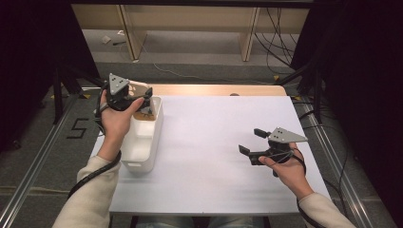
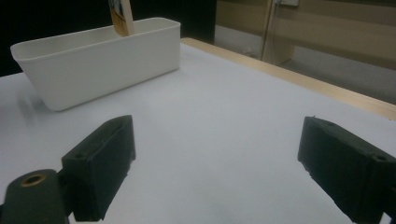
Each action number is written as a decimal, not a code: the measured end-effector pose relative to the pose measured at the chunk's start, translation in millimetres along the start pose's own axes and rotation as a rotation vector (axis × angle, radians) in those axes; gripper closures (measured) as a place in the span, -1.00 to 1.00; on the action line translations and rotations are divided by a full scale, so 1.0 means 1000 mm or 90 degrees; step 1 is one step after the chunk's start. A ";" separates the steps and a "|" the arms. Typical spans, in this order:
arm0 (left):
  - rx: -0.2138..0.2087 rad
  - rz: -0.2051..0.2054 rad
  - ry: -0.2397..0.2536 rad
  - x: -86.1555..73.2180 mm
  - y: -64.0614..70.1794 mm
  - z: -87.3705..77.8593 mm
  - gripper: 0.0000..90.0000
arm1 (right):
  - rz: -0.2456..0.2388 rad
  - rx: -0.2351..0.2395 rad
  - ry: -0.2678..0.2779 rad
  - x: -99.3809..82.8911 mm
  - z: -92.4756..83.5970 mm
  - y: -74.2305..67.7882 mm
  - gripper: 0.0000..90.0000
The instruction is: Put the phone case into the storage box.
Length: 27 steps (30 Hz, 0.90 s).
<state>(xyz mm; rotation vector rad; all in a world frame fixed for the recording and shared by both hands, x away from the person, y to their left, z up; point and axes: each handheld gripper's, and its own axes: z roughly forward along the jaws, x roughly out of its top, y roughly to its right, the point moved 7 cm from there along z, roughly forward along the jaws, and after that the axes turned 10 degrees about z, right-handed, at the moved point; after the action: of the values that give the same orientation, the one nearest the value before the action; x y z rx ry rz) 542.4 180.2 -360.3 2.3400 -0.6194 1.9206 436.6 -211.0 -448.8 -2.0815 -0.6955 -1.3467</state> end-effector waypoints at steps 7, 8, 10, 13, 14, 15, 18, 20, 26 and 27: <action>0.001 0.000 -0.005 -0.003 -0.001 0.005 -0.77 | 0.002 0.001 -0.001 0.000 0.000 0.000 -0.73; 0.001 0.000 -0.006 -0.003 -0.001 0.005 -0.77 | 0.002 0.001 -0.002 0.000 0.000 0.000 -0.73; 0.001 0.001 -0.006 -0.003 -0.001 0.007 -0.77 | 0.002 0.001 -0.002 -0.001 0.000 0.000 -0.73; 0.001 0.001 -0.007 -0.003 -0.001 0.009 -0.77 | 0.003 0.001 -0.002 -0.001 0.000 0.000 -0.73; 0.001 0.004 -0.008 -0.004 -0.001 0.010 -0.77 | 0.003 0.001 -0.002 -0.001 0.000 0.000 -0.73; 0.001 0.004 -0.009 -0.004 -0.001 0.011 -0.77 | 0.003 0.001 -0.002 -0.001 0.000 0.000 -0.73; 0.002 0.006 -0.009 -0.004 -0.001 0.012 -0.77 | 0.003 0.001 -0.002 -0.001 0.000 0.000 -0.73; 0.001 0.004 -0.009 -0.005 0.000 0.013 -0.77 | 0.004 0.001 -0.002 -0.001 0.000 0.000 -0.73; 0.001 0.005 -0.011 -0.005 -0.001 0.015 -0.77 | 0.003 0.002 -0.002 -0.001 0.000 0.000 -0.73; 0.000 0.007 -0.012 -0.005 -0.001 0.015 -0.77 | 0.003 0.002 -0.002 -0.001 0.000 0.000 -0.73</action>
<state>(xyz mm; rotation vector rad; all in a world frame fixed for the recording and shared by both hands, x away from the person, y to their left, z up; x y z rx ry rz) 556.5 178.2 -368.1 2.3625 -0.6337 1.9055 436.5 -211.1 -449.4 -2.0817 -0.6932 -1.3406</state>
